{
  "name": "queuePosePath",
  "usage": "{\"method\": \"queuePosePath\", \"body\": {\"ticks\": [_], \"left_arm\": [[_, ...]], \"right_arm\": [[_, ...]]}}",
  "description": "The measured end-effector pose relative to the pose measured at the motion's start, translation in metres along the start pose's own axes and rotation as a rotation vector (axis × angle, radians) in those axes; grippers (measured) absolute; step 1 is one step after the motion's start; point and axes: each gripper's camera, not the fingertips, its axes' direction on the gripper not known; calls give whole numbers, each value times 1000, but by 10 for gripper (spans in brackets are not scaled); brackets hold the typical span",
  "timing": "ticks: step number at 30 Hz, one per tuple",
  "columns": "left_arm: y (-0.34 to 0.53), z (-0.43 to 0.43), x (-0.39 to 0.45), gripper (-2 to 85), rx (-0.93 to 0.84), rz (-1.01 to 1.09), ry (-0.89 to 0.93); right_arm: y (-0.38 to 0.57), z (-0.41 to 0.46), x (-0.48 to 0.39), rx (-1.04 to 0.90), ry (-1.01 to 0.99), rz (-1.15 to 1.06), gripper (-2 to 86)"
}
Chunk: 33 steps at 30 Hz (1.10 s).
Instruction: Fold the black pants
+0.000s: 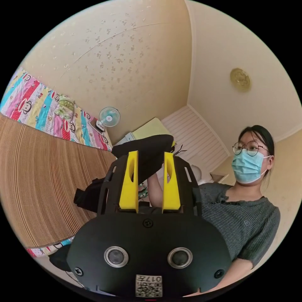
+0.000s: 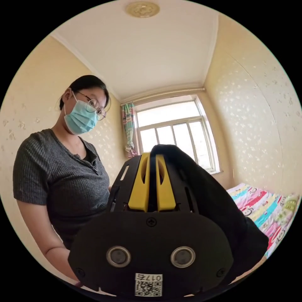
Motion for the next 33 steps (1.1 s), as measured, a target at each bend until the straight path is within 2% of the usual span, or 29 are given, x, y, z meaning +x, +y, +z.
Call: {"method": "queuePosePath", "body": {"ticks": [2,4,7,9,12,16,19,23,26,27,30,33], "left_arm": [[-1,-17,-15,123,9,-71,32],[-5,-22,-37,133,-35,-182,104],[-10,-10,-59,166,-119,-290,241],[-14,5,-64,169,-201,-317,339],[-25,10,-61,170,-195,-309,475],[-47,17,-60,161,-216,-291,612],[-63,8,-58,77,-148,-252,750],[-76,-23,-68,44,24,-245,850],[-96,-55,-63,20,145,-121,984],[-107,-71,-54,15,161,-42,956],[-134,-100,-16,7,126,160,824],[-143,-74,33,2,-1,257,774]], "right_arm": [[-8,10,-18,22,-100,-150,14],[-15,20,-31,119,-317,-345,14],[-16,38,-23,287,-609,-467,14],[-13,52,-18,361,-709,-496,14],[3,75,-18,412,-740,-512,13],[47,111,3,524,-843,-406,14],[72,131,18,521,-883,-286,15],[78,136,11,381,-848,-225,16],[77,139,-6,192,-697,-207,17],[78,141,-10,105,-622,-172,17],[90,136,-20,-15,-418,-126,18],[111,120,-21,16,-348,-155,19]]}}
